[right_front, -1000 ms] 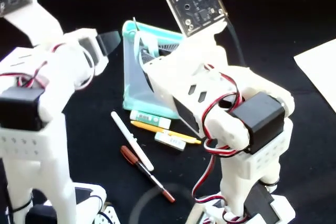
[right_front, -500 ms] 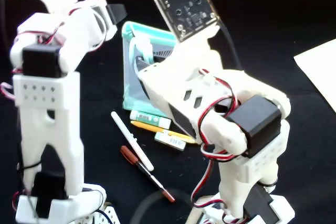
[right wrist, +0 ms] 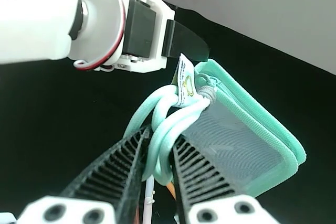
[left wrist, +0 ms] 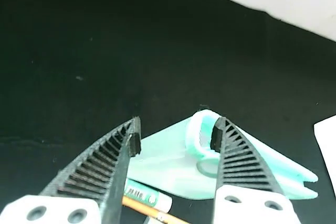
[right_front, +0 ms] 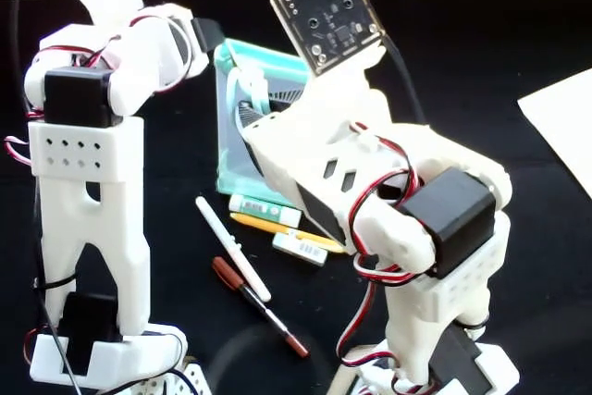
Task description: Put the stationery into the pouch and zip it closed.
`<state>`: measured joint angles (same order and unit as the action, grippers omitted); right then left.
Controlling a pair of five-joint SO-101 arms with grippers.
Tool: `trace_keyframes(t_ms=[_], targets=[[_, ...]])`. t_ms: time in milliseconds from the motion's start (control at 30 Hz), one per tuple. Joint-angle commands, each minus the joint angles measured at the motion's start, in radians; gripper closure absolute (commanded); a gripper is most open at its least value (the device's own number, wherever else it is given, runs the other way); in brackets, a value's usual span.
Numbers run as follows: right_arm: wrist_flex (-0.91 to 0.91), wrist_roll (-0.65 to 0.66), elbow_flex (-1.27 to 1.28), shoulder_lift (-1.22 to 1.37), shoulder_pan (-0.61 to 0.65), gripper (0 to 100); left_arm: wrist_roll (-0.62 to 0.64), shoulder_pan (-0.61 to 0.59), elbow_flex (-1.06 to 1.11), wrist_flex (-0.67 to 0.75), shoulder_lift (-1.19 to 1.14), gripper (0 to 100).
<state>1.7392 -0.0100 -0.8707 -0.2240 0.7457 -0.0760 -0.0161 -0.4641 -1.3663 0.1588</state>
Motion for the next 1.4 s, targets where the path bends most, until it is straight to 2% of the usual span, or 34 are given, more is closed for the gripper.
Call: trace_keyframes(t_ms=[0,233,333,467,633,900,967,1100,1233,1367], targets=[[0.002,-0.011,0.001,-0.027,0.010,99.2,0.000,0.019,-0.036,-0.009,0.001,77],[0.004,-0.011,0.001,-0.027,0.012,99.2,-0.003,0.105,-0.036,-0.003,-0.001,77],[0.005,-0.011,0.001,-0.028,0.012,99.2,-0.043,0.113,-0.018,-0.003,-0.001,77],[0.005,-0.011,0.001,-0.031,0.012,99.2,-0.086,0.077,0.056,0.009,0.001,77],[0.005,-0.011,0.001,-0.028,0.013,99.2,-0.086,0.010,0.131,0.103,0.002,77],[0.007,-0.011,0.001,-0.027,0.013,99.2,-0.087,-0.044,0.151,0.104,0.002,77],[0.007,-0.011,0.001,-0.027,0.013,99.2,-0.124,-0.038,0.179,0.104,0.002,80],[0.007,-0.009,0.001,-0.027,0.010,99.2,-0.180,-0.012,0.232,0.104,0.004,100],[0.007,-0.005,0.001,-0.027,0.005,99.2,-0.184,-0.018,0.265,0.103,0.013,99],[-0.001,-0.005,0.001,-0.030,-0.107,99.2,-0.186,-0.054,0.262,0.063,0.013,99]])
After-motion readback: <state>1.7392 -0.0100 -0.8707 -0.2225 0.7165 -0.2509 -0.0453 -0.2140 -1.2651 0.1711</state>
